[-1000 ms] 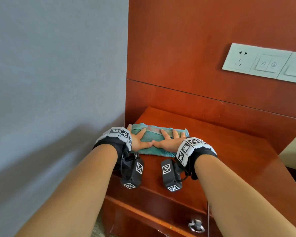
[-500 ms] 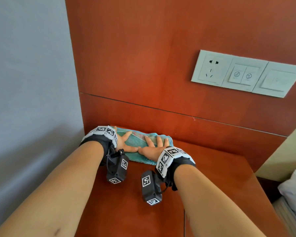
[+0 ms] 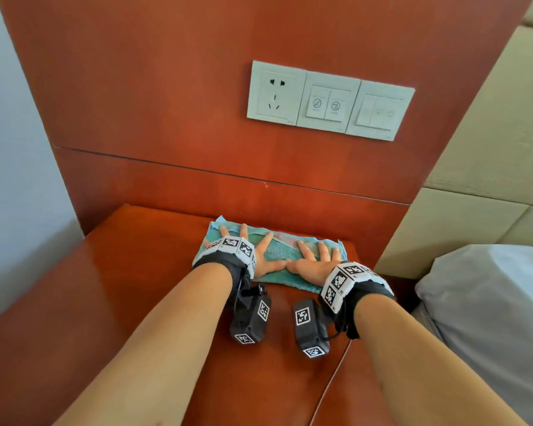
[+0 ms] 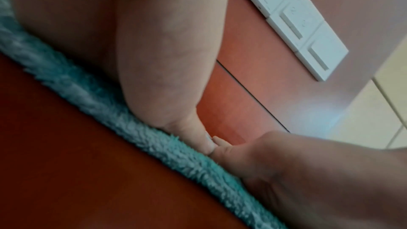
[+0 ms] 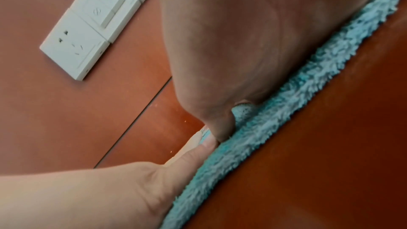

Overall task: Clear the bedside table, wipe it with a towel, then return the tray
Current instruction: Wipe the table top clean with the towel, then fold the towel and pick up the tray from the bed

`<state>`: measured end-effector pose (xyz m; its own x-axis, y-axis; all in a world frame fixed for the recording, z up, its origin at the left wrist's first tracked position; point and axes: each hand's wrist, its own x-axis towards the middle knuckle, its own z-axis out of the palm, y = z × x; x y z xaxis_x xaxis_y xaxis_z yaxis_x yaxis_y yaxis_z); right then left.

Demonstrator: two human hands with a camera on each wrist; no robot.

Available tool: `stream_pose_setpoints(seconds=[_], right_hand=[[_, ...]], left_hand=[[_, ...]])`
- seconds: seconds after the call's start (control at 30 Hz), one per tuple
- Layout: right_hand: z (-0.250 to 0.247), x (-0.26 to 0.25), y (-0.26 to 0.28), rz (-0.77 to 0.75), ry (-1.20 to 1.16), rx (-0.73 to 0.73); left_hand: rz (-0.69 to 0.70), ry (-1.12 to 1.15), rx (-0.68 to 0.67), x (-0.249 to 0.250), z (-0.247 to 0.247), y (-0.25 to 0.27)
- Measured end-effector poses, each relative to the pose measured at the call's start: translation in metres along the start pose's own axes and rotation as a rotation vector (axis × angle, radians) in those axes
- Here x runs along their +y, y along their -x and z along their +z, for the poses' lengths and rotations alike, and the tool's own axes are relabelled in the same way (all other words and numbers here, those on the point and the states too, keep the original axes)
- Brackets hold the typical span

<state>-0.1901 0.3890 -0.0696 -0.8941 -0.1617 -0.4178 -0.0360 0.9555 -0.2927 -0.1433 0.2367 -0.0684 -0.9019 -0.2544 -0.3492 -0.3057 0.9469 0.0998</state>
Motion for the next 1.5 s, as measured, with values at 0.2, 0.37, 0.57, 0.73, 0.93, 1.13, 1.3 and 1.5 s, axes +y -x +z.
stream_pose_setpoints(seconds=[0.2,0.37,0.57,0.73,0.93,1.13,1.3,1.5], right_hand=[[0.012,0.037,0.039,0.018,-0.015,0.020],[0.032,0.052,0.080,0.037,-0.014,0.044],[0.058,0.059,0.130,0.050,0.010,0.090],[0.079,0.063,0.171,0.047,0.043,0.133],[0.105,0.067,0.223,0.013,0.086,0.206],[0.122,0.070,0.257,-0.094,0.029,0.339],[0.117,0.063,0.279,-0.224,0.045,0.349],[0.098,0.076,0.289,-0.266,-0.355,0.364]], left_hand=[[0.015,0.004,0.015,0.025,0.024,0.042],[0.033,0.007,0.018,0.025,0.045,0.086],[0.049,0.010,0.027,0.015,0.067,0.133],[0.065,0.024,0.031,0.006,0.082,0.175],[0.108,0.015,0.028,-0.003,0.093,0.228],[0.278,-0.152,0.040,-0.007,0.082,0.265],[0.312,-0.096,0.192,-0.001,0.084,0.275],[0.418,0.313,0.284,0.010,0.082,0.281]])
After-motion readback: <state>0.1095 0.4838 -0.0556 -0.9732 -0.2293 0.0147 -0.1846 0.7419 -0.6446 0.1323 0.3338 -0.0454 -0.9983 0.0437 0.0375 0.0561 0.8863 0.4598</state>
